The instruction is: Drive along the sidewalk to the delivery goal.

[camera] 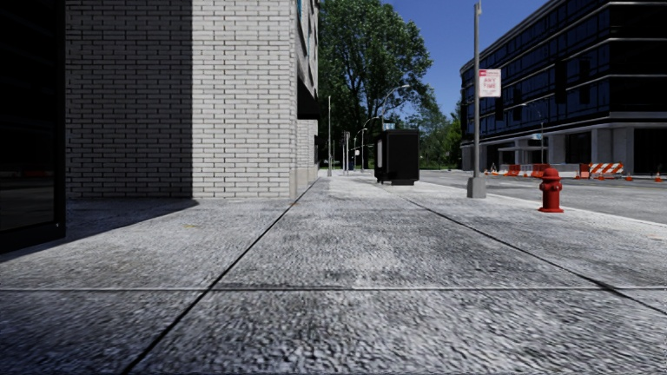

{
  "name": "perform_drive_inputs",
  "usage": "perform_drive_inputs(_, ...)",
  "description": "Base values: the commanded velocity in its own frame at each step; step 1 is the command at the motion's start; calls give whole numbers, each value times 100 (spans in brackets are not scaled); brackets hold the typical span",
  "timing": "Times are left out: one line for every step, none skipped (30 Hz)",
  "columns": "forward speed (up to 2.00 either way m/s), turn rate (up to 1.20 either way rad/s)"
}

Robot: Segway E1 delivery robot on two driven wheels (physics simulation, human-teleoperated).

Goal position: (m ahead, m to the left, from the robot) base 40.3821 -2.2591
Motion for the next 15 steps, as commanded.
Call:
perform_drive_inputs(200,0)
perform_drive_inputs(200,0)
perform_drive_inputs(200,0)
perform_drive_inputs(200,0)
perform_drive_inputs(200,0)
perform_drive_inputs(200,0)
perform_drive_inputs(200,0)
perform_drive_inputs(200,0)
perform_drive_inputs(200,0)
perform_drive_inputs(200,0)
perform_drive_inputs(200,0)
perform_drive_inputs(200,0)
perform_drive_inputs(200,0)
perform_drive_inputs(200,0)
perform_drive_inputs(200,0)
